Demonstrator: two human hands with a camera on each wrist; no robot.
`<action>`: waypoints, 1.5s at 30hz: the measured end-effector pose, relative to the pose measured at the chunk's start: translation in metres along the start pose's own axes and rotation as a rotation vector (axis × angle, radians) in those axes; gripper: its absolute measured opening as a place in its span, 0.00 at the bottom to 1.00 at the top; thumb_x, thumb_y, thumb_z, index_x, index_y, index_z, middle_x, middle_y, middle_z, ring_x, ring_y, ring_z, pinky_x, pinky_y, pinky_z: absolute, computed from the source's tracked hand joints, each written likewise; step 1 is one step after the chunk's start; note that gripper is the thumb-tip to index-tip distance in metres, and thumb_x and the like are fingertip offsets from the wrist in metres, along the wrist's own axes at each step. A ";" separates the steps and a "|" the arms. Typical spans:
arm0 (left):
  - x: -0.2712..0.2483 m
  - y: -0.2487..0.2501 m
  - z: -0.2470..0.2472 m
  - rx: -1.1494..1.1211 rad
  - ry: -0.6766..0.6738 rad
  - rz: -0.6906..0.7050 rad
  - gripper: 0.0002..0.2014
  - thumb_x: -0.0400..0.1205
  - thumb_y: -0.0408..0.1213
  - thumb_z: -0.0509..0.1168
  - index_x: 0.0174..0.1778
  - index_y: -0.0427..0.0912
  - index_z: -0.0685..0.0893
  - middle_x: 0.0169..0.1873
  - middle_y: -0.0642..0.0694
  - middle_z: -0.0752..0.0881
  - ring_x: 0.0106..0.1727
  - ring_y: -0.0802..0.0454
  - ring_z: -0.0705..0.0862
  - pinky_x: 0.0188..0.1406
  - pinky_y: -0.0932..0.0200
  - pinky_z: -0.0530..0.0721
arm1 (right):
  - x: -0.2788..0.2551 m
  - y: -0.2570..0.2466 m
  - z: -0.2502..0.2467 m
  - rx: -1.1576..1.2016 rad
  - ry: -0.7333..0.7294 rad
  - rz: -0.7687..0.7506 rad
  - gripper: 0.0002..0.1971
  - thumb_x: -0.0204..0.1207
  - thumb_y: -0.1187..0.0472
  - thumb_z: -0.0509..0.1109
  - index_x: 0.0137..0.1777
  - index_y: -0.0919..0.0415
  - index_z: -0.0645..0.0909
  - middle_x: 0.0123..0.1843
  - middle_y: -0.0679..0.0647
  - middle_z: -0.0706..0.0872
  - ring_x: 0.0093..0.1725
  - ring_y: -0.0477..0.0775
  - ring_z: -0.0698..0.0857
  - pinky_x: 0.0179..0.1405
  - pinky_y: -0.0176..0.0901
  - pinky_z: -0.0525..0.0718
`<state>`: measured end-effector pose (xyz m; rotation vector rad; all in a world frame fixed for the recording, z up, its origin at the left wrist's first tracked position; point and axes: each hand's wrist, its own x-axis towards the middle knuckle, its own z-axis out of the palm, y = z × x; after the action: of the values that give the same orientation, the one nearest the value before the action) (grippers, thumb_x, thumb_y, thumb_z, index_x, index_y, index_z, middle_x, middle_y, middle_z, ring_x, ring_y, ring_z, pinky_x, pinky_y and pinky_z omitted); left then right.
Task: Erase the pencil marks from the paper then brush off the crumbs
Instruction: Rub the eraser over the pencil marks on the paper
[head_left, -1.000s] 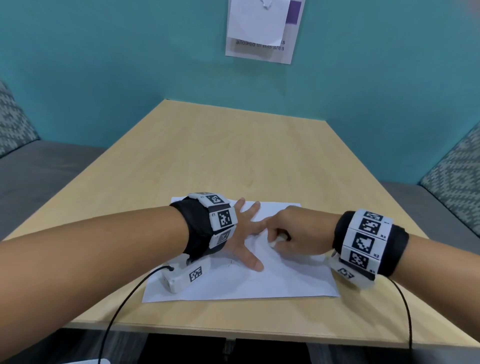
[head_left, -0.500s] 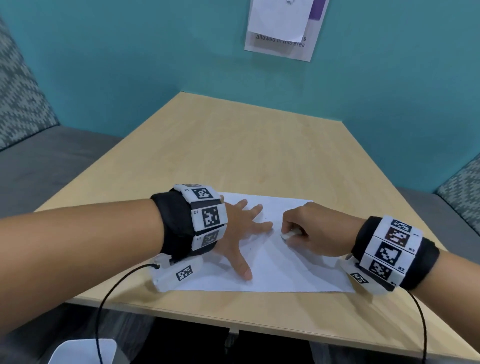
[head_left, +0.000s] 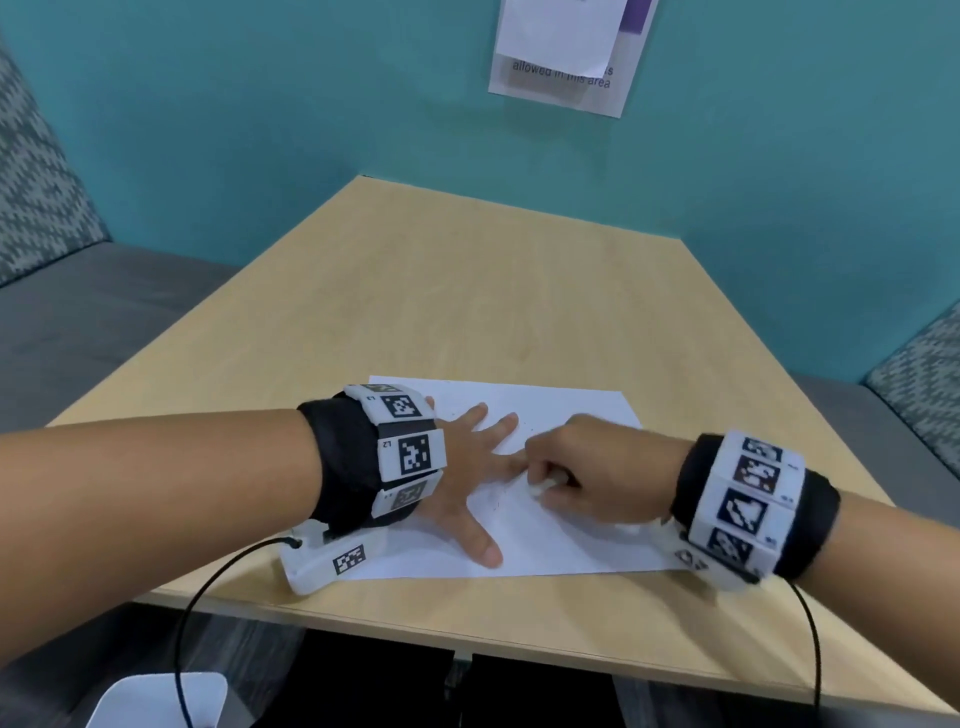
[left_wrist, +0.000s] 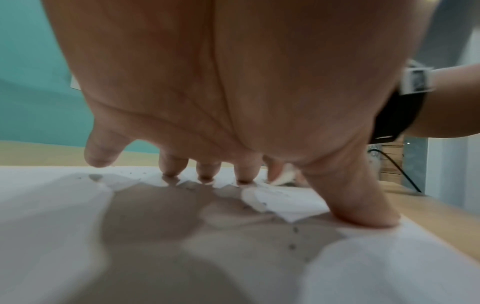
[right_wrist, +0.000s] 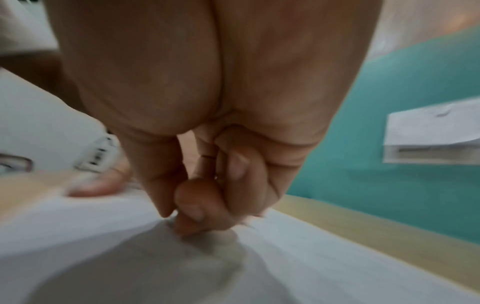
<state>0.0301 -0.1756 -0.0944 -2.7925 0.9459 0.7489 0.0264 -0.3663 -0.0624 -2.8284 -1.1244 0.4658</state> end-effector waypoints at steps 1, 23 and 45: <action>0.000 0.000 0.001 0.004 0.001 -0.001 0.56 0.70 0.75 0.66 0.81 0.73 0.30 0.85 0.51 0.29 0.86 0.41 0.31 0.75 0.17 0.39 | 0.001 0.007 -0.001 0.002 0.008 0.029 0.05 0.77 0.59 0.66 0.49 0.58 0.81 0.36 0.46 0.80 0.36 0.47 0.75 0.41 0.42 0.76; -0.001 0.002 -0.002 -0.001 0.005 0.000 0.49 0.72 0.73 0.66 0.83 0.73 0.42 0.85 0.50 0.29 0.86 0.41 0.31 0.74 0.16 0.40 | 0.002 -0.017 0.011 0.072 -0.068 -0.070 0.05 0.75 0.61 0.63 0.43 0.49 0.75 0.35 0.44 0.79 0.34 0.47 0.76 0.37 0.41 0.76; 0.003 -0.003 0.002 0.019 -0.016 -0.018 0.58 0.70 0.77 0.63 0.83 0.67 0.29 0.84 0.53 0.27 0.86 0.43 0.29 0.74 0.16 0.36 | -0.014 0.011 0.002 0.072 0.005 0.089 0.04 0.74 0.58 0.65 0.45 0.54 0.81 0.38 0.45 0.85 0.35 0.45 0.78 0.40 0.39 0.77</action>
<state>0.0332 -0.1739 -0.0980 -2.7708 0.9188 0.7549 0.0237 -0.3840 -0.0627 -2.8245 -0.9633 0.4951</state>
